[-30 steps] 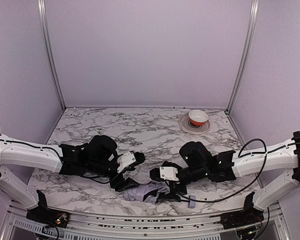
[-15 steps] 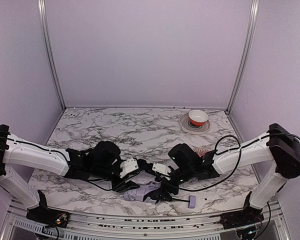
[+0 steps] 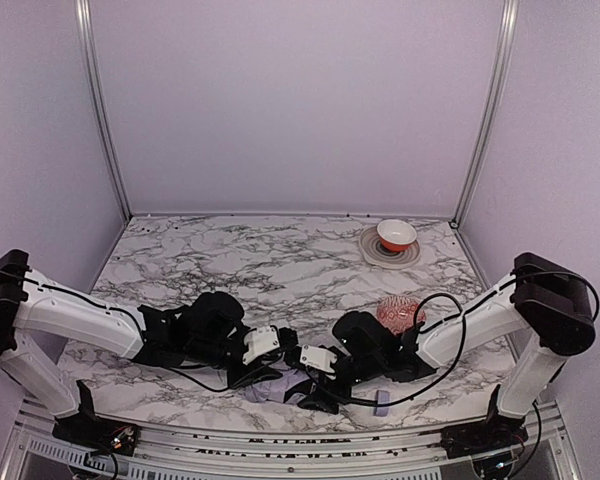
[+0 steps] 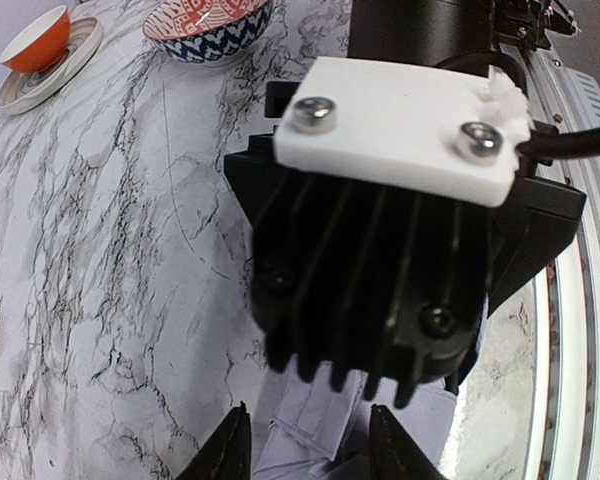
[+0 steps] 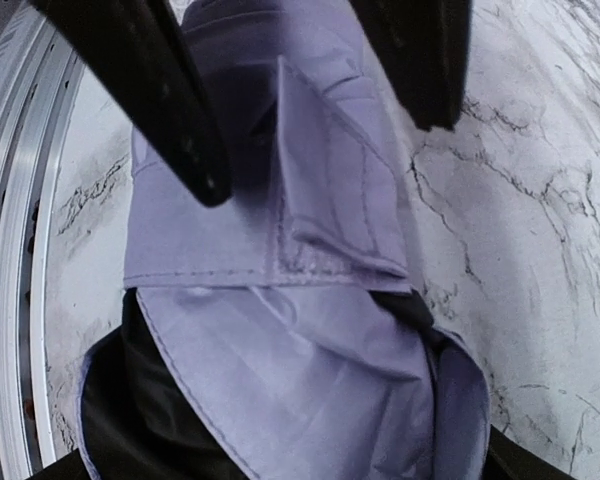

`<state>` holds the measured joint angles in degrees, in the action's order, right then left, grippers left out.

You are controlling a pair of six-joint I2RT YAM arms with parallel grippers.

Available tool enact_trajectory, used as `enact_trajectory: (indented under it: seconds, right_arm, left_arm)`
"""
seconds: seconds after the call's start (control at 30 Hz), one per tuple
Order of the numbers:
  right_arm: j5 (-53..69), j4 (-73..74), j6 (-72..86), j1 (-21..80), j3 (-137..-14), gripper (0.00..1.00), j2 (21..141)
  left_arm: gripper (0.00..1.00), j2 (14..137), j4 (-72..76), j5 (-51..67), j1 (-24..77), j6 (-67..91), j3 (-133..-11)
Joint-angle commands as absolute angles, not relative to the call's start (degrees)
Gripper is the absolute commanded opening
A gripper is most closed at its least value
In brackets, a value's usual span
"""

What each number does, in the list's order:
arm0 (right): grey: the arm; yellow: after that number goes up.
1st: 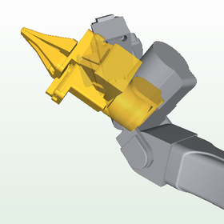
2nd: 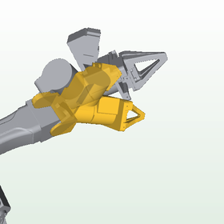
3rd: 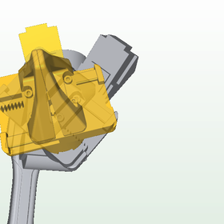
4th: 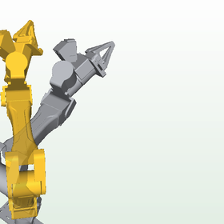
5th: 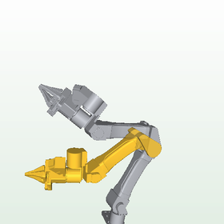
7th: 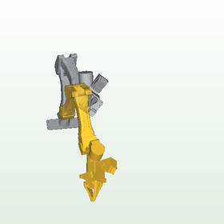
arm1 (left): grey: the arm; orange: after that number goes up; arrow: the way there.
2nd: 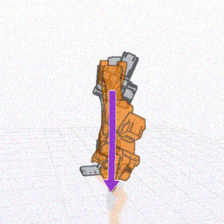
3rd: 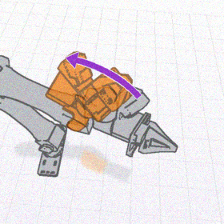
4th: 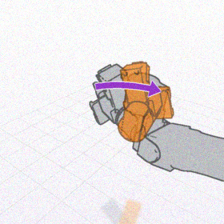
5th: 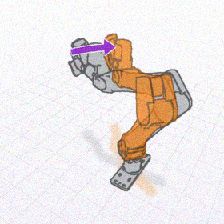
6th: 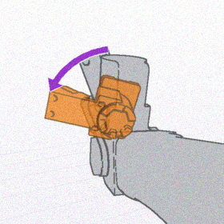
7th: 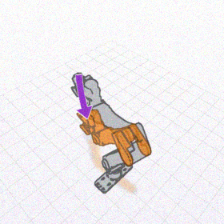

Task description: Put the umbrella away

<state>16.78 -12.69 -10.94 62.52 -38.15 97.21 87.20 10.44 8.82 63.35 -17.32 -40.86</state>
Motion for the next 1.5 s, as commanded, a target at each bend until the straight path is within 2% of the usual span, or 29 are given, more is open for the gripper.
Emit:
enact_trajectory:
  seconds: [0.0,0.1,0.17,0.27,0.37,0.47,0.53,0.73,1.07,1.1,1.13,1.17,1.23,1.33,1.4,1.47]
  right_arm:
    - [14.8,-14.3,-12.1,62.9,-38.3,0.81,99.7]
    - [14.8,-15.0,-12.4,62.8,-37.5,0.7,99.5]
    - [14.6,-15.8,-12.7,62.8,-36.9,0.62,99.2]
    - [15.0,-16.7,-13.7,62.8,-36.4,0.58,99.2]
    - [15.3,-17.0,-15.2,62.8,-36.3,0.56,99.3]
    - [15.7,-17.5,-16.9,62.8,-35.8,0.49,99.2]
    - [15.8,-17.7,-17.6,62.8,-35.6,0.46,99.1]
    - [16.1,-18.0,-18.1,62.8,-35.7,0.42,98.7]
    - [15.9,-17.0,-18.6,62.8,-36.4,0.45,99.5]
    - [15.9,-17.0,-18.5,62.8,-36.6,0.46,99.7]
    - [15.8,-17.0,-18.3,62.8,-36.8,0.47,99.9]
    - [15.9,-17.2,-18.1,62.9,-36.9,0.46,100.0]
    - [16.5,-17.6,-17.8,62.8,-37.1,0.39,100.4]
    - [15.5,-17.3,-18.1,62.9,-37.4,0.16,101.1]
    - [13.1,-17.1,-19.7,63.4,-36.9,0.05,101.4]
    - [9.2,-16.6,-22.8,65.4,-36.0,0.01,101.3]
  left_arm:
    - [0.36,88.8,11.7,8.4,63.7,-18.2,-41.7]
    - [0.35,89.4,10.9,8.3,63.7,-18.7,-41.7]
    - [0.31,89.7,10.7,7.6,63.7,-18.9,-41.7]
    - [0.27,89.7,10.8,7.8,63.8,-19.0,-41.7]
    - [0.32,88.4,11.4,10.0,63.7,-19.0,-41.7]
    - [0.34,86.7,12.9,9.9,63.5,-18.9,-40.5]
    - [0.3,86.6,13.6,9.1,63.2,-18.8,-39.9]
    - [0.13,88.3,13.5,9.2,63.0,-17.9,-40.1]
    - [0.11,90.1,10.6,5.7,62.8,-16.9,-41.5]
    - [0.08,90.8,9.1,5.4,62.8,-16.8,-41.7]
    - [0.0,91.3,8.1,5.2,62.8,-16.6,-43.2]
    - [0.0,91.7,7.8,5.0,62.8,-16.3,-43.6]
    - [0.0,91.6,8.8,5.5,62.8,-15.6,-43.2]
    - [0.0,90.1,12.4,3.3,62.8,-12.9,-42.3]
    - [0.0,89.3,14.5,0.1,62.2,-10.9,-40.6]
    - [0.0,89.0,15.5,-1.2,60.8,-8.4,-40.8]
